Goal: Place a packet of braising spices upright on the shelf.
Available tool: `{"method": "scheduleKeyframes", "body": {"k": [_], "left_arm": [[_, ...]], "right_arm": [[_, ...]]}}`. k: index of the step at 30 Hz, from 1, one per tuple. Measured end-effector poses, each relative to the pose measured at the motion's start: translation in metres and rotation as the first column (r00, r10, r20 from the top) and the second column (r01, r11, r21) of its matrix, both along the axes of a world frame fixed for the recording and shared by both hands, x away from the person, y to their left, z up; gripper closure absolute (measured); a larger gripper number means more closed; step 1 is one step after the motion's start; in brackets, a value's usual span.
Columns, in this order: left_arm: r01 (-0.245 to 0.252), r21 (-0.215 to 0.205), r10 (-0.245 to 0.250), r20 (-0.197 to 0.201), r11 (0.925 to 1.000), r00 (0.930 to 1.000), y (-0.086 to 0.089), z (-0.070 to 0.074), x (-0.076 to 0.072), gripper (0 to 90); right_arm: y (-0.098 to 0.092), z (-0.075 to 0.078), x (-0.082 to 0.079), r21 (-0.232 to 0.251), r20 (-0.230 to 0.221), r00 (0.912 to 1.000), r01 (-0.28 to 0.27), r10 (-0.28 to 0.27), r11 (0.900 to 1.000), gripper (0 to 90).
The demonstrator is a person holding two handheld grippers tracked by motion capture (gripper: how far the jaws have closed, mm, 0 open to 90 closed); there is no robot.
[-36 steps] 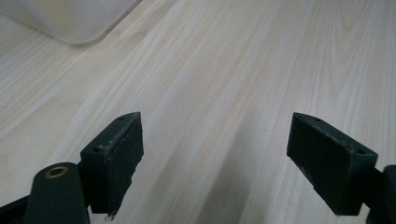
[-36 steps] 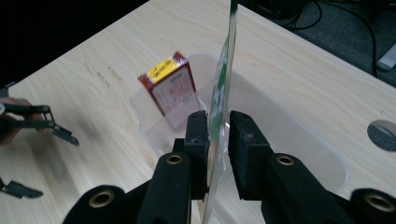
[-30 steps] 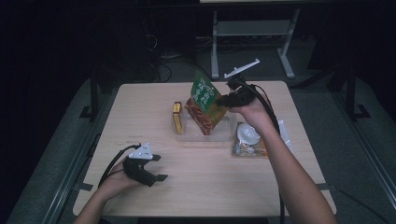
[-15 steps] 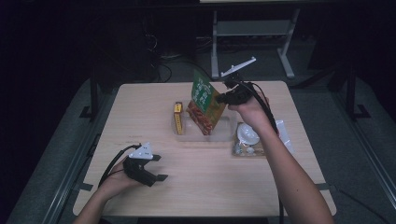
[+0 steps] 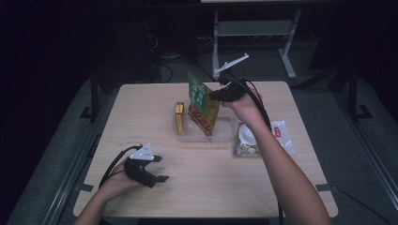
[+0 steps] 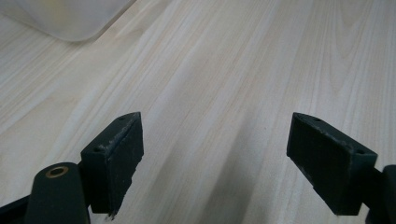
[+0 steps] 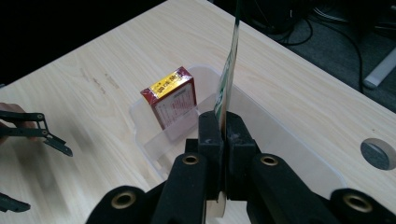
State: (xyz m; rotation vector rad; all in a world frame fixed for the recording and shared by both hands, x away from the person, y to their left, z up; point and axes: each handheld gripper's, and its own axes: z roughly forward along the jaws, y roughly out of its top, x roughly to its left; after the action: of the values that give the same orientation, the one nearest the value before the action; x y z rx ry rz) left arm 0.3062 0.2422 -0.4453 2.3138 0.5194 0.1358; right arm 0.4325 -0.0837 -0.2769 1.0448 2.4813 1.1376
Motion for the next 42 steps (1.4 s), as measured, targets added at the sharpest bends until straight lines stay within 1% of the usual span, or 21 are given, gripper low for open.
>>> {"method": "scheduleKeyframes", "body": {"k": [3, 5, 8, 10, 11, 13, 16, 19, 21, 24, 26, 27, 28, 29, 32, 34, 36, 40, 42], "left_arm": [[0.001, 0.000, -0.001, -0.001, 1.0000, 1.0000, 0.000, 0.000, 0.000, 18.3], [0.001, 0.005, -0.001, -0.002, 1.0000, 1.0000, 0.000, 0.000, 0.000, 18.3], [0.001, 0.000, -0.001, -0.003, 1.0000, 1.0000, -0.001, 0.000, 0.000, 18.3], [0.005, 0.001, -0.005, 0.000, 1.0000, 1.0000, -0.001, -0.001, 0.000, 18.3], [0.005, 0.002, -0.005, 0.001, 1.0000, 1.0000, -0.001, -0.001, 0.000, 18.3], [0.004, 0.001, -0.004, 0.001, 1.0000, 1.0000, -0.001, -0.001, 0.000, 18.3], [0.005, 0.008, -0.005, 0.001, 1.0000, 1.0000, -0.001, -0.001, 0.000, 18.2], [0.003, 0.014, -0.003, -0.005, 0.9999, 1.0000, -0.002, 0.000, 0.000, 18.2], [0.001, 0.010, -0.001, -0.010, 1.0000, 0.9999, -0.003, 0.000, 0.000, 18.2], [0.002, 0.009, -0.002, -0.012, 1.0000, 0.9999, -0.003, 0.000, -0.001, 18.1], [0.002, 0.008, -0.002, -0.015, 1.0000, 0.9999, -0.004, -0.001, 0.000, 18.0], [0.003, 0.007, -0.002, -0.017, 1.0000, 0.9999, -0.004, 0.000, 0.000, 18.1], [0.002, 0.005, -0.002, -0.017, 1.0000, 0.9998, -0.004, 0.000, 0.000, 17.9], [-0.006, -0.006, 0.006, -0.022, 1.0000, 0.9997, -0.004, 0.000, -0.001, 17.8], [-0.008, 0.000, 0.008, -0.021, 1.0000, 0.9997, -0.004, 0.000, -0.001, 17.2], [-0.011, -0.001, 0.011, -0.022, 0.9999, 0.9997, -0.005, 0.000, -0.001, 16.7], [-0.014, 0.000, 0.014, -0.021, 0.9999, 0.9997, -0.005, 0.001, -0.001, 16.1], [-0.010, 0.003, 0.010, -0.029, 0.9999, 0.9995, -0.004, 0.000, -0.001, 15.3], [-0.016, 0.002, 0.016, -0.036, 0.9999, 0.9992, -0.004, 0.000, -0.001, 15.1]], "right_arm": [[-0.002, 0.000, -0.001, 0.016, 0.001, 1.0000, 0.002, -0.003, 1.000, 80.8], [-0.004, -0.001, -0.002, 0.016, -0.001, 1.0000, 0.001, -0.001, 1.000, 76.3], [-0.008, -0.001, -0.004, 0.019, 0.005, 0.9999, 0.010, -0.010, 1.000, 64.8], [-0.011, -0.002, -0.005, 0.034, 0.011, 0.9999, 0.001, -0.002, 0.999, 51.5], [-0.012, -0.002, -0.007, 0.032, 0.017, 0.9998, 0.004, -0.005, 0.999, 47.1], [-0.016, -0.003, -0.010, 0.038, 0.026, 0.9996, -0.014, 0.013, 0.999, 39.0], [-0.020, -0.005, -0.016, 0.046, 0.041, 0.9988, -0.027, 0.026, 0.999, 33.3], [-0.027, -0.007, -0.021, 0.052, 0.062, 0.9976, -0.034, 0.030, 0.998, 32.2], [-0.031, -0.008, -0.025, 0.063, 0.073, 0.9968, -0.039, 0.035, 0.997, 30.9], [-0.039, -0.010, -0.033, 0.083, 0.091, 0.9950, -0.048, 0.040, 0.995, 30.0], [-0.044, -0.012, -0.039, 0.105, 0.091, 0.9946, -0.060, 0.050, 0.993, 29.9], [-0.046, -0.014, -0.041, 0.107, 0.097, 0.9939, -0.062, 0.052, 0.992, 29.9], [-0.048, -0.015, -0.044, 0.108, 0.100, 0.9937, -0.061, 0.051, 0.992, 29.9], [-0.049, -0.017, -0.046, 0.106, 0.100, 0.9937, -0.061, 0.050, 0.992, 29.8], [-0.055, -0.024, -0.052, 0.095, 0.105, 0.9932, -0.060, 0.050, 0.994, 29.6], [-0.058, -0.030, -0.056, 0.095, 0.096, 0.9943, -0.055, 0.046, 0.994, 29.5], [-0.062, -0.037, -0.060, 0.088, 0.099, 0.9938, -0.058, 0.049, 0.994, 29.5], [-0.071, -0.051, -0.069, 0.084, 0.097, 0.9943, -0.051, 0.043, 0.995, 29.5], [-0.077, -0.057, -0.073, 0.084, 0.098, 0.9946, -0.045, 0.037, 0.995, 29.5]]}}
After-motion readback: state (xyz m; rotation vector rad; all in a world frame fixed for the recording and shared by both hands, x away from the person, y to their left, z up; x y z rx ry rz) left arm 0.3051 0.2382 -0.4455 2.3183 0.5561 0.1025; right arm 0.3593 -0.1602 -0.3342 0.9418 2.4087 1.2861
